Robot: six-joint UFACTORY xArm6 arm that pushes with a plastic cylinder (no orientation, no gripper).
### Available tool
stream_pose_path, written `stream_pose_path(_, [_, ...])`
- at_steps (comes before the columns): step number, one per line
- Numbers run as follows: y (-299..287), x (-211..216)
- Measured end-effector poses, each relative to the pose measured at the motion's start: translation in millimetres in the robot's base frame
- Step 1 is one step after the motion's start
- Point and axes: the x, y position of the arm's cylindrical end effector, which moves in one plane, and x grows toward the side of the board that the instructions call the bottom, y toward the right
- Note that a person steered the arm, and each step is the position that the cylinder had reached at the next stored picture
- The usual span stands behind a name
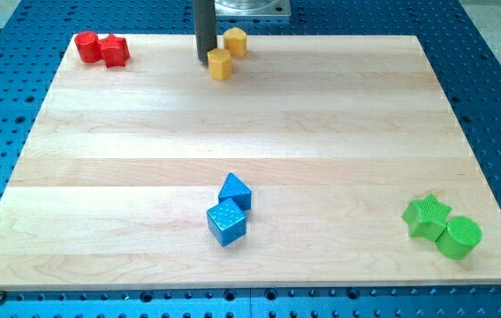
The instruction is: Place the yellow blocks in a vertical line at the top center of the board
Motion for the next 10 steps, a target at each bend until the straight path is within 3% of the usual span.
stream_pose_path(1, [8, 28])
stream_pose_path(2, [-27, 64])
stream_pose_path(3, [15, 39])
stream_pose_path(4, [14, 45])
stream_pose_path(5, [41, 86])
stream_pose_path(6, [91, 86])
stream_pose_path(9, [64, 51])
stream_pose_path(10, [90, 104])
